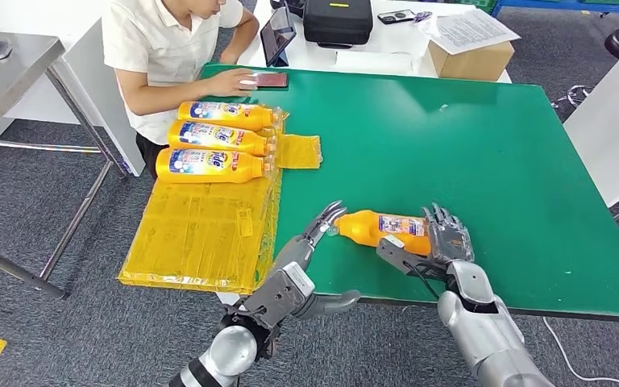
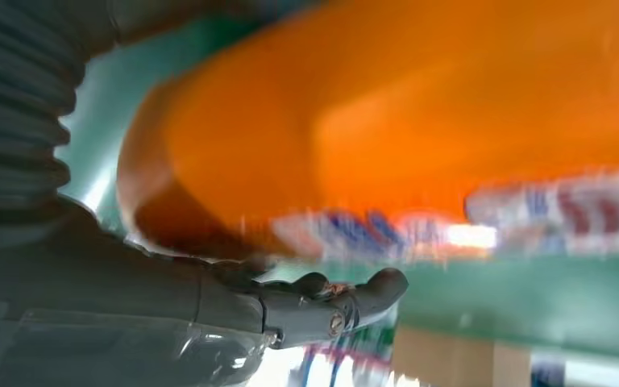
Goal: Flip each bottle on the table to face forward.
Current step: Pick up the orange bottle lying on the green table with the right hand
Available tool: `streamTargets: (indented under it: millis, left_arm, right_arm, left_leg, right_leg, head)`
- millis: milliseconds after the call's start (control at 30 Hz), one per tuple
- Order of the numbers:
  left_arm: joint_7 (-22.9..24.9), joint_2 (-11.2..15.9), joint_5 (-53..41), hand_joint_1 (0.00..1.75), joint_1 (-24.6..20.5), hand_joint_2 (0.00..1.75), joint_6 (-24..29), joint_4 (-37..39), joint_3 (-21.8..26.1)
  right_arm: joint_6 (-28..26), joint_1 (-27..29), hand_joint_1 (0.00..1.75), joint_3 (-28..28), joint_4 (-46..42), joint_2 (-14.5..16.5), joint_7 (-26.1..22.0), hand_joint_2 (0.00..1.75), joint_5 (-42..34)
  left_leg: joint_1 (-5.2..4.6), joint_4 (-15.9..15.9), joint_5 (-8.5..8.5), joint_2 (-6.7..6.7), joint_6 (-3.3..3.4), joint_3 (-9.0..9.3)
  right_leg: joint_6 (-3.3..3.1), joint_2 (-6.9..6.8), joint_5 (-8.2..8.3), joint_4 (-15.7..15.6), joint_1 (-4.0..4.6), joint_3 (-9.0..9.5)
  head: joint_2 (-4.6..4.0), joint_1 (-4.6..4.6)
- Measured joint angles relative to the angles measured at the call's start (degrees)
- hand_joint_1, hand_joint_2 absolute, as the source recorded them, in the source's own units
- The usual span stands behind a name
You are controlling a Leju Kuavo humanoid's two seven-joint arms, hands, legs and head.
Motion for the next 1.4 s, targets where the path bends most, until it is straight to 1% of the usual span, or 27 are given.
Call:
streamTargets:
  millis: [100, 333, 400, 533, 600, 733, 833, 900, 967, 1067, 1167, 1233, 1300, 1400]
  left_arm:
    - [0.1, 0.0, 0.0, 0.00, -0.3, 1.75, -0.2, 0.0, 0.0]
    - [0.1, 0.0, 0.0, 0.00, -0.4, 1.75, -0.3, 0.0, 0.0]
    - [0.0, 0.0, 0.0, 0.00, -0.5, 1.75, -0.4, 0.1, 0.0]
    - [-0.8, 0.0, 0.7, 0.00, -1.3, 1.75, -0.6, 0.7, 0.0]
    - [-1.4, 0.0, 0.8, 0.00, -1.6, 1.75, -0.4, 1.0, -0.1]
    - [-2.4, 0.0, 0.8, 0.00, -1.9, 1.75, 0.5, 1.3, -0.1]
    - [-4.3, -0.2, 2.1, 0.00, -1.8, 1.75, 2.4, 1.4, -0.1]
    - [-6.2, -0.7, 5.2, 0.00, -1.5, 1.75, 4.3, 1.4, 0.4]
    - [-8.0, -1.4, 10.9, 0.00, -0.6, 1.75, 6.1, 1.5, 1.7]
    - [-9.2, -2.4, 23.1, 0.00, 1.3, 1.75, 7.3, 1.5, 4.6]
    - [-9.0, -2.6, 33.3, 0.00, 3.7, 1.75, 7.3, 1.5, 7.9]
    - [-8.6, -2.5, 36.9, 0.00, 5.3, 1.75, 6.9, 1.5, 9.5]
    - [-8.5, -2.3, 38.3, 0.00, 6.5, 1.75, 6.4, 1.5, 10.4]
    - [-7.9, -2.2, 40.3, 0.00, 7.8, 1.75, 5.4, 1.3, 11.4]
  right_arm:
    - [2.6, -1.0, 1.75, 0.0, 1.1, -0.5, -2.2, 1.75, -3.8]
    - [3.6, -2.1, 1.75, -0.1, 2.4, -0.9, -3.5, 1.75, -5.6]
    - [5.6, -2.3, 1.75, -0.3, 2.8, -1.1, -5.5, 1.75, -9.0]
    - [11.3, -2.7, 1.75, -1.7, 4.0, -1.9, -11.7, 1.75, -18.6]
    - [12.2, -2.5, 1.75, -2.2, 4.4, -2.2, -13.7, 1.75, -21.3]
    - [12.6, -1.7, 1.75, -2.9, 4.5, -2.4, -15.9, 1.75, -25.1]
    - [15.5, -0.6, 1.75, -4.1, 4.1, -2.4, -18.8, 1.75, -32.3]
    - [17.9, 0.9, 1.75, -5.3, 2.9, -2.0, -20.9, 1.75, -37.9]
    - [18.8, 3.3, 1.75, -6.3, 0.2, -1.4, -22.1, 1.75, -42.5]
    - [18.1, 7.6, 1.75, -7.0, -5.8, -0.1, -22.8, 1.75, -48.0]
    - [16.0, 12.2, 1.75, -7.1, -12.8, 2.0, -23.6, 1.75, -53.0]
    - [14.2, 14.9, 1.75, -6.9, -17.7, 3.7, -24.1, 1.75, -55.7]
    - [12.7, 16.8, 1.75, -6.4, -21.7, 5.2, -24.1, 1.75, -57.3]
    - [11.6, 18.7, 1.75, -5.3, -26.3, 6.7, -24.3, 1.75, -58.7]
  left_leg:
    - [0.00, 0.0, -0.01, 0.01, 0.01, 0.21]
    - [0.01, 0.0, -0.01, 0.00, 0.01, 0.35]
    - [0.02, 0.0, -0.01, 0.02, 0.00, 0.39]
    - [0.02, 0.0, -0.11, 0.16, -0.03, 0.60]
    - [0.01, 0.0, -0.18, 0.28, -0.06, 0.73]
    - [0.03, 0.0, -0.21, 0.34, -0.09, 0.95]
    - [0.05, 0.0, -0.25, 0.34, -0.13, 1.05]
    - [0.06, 0.0, -0.24, 0.35, -0.13, 1.03]
    - [0.06, 0.0, -0.23, 0.34, -0.13, 1.00]
    - [0.06, 0.0, -0.23, 0.33, -0.13, 0.86]
    - [0.07, 0.0, -0.19, 0.31, -0.13, 0.53]
    - [0.07, 0.0, -0.15, 0.27, -0.13, 0.28]
    - [0.07, 0.0, -0.14, 0.24, -0.13, 0.12]
    - [0.06, 0.0, -0.14, 0.10, -0.13, 0.00]
  right_leg:
    - [0.00, 0.00, 0.00, 0.0, 0.00, 0.17]
    - [0.00, 0.00, 0.00, 0.0, 0.01, 0.31]
    - [0.00, 0.02, -0.01, 0.0, 0.02, 0.33]
    - [-0.01, 0.12, -0.01, 0.0, 0.02, 0.45]
    - [-0.01, 0.21, -0.01, 0.0, 0.02, 0.50]
    - [-0.03, 0.26, -0.03, -0.1, 0.03, 0.45]
    - [-0.06, 0.27, -0.04, 0.0, 0.07, 0.59]
    - [-0.06, 0.28, -0.03, 0.0, 0.07, 0.77]
    - [-0.06, 0.27, -0.02, 0.0, 0.07, 0.81]
    - [-0.05, 0.27, -0.03, 0.0, 0.07, 0.73]
    - [-0.06, 0.26, -0.04, 0.0, 0.08, 0.44]
    - [-0.06, 0.24, -0.04, 0.1, 0.08, 0.21]
    - [-0.06, 0.23, -0.05, 0.1, 0.07, 0.06]
    - [-0.06, 0.16, -0.06, 0.1, 0.04, -0.01]
  head:
    - [0.00, 0.01]
    - [0.00, 0.00]
    - [0.00, 0.00]
    - [0.00, 0.02]
    - [0.00, 0.01]
    - [0.00, 0.01]
    - [0.00, 0.02]
    - [0.00, 0.02]
    - [0.00, 0.01]
    - [0.00, -0.01]
    - [0.00, -0.02]
    - [0.00, -0.01]
    - [0.00, -0.02]
    - [0.00, -0.01]
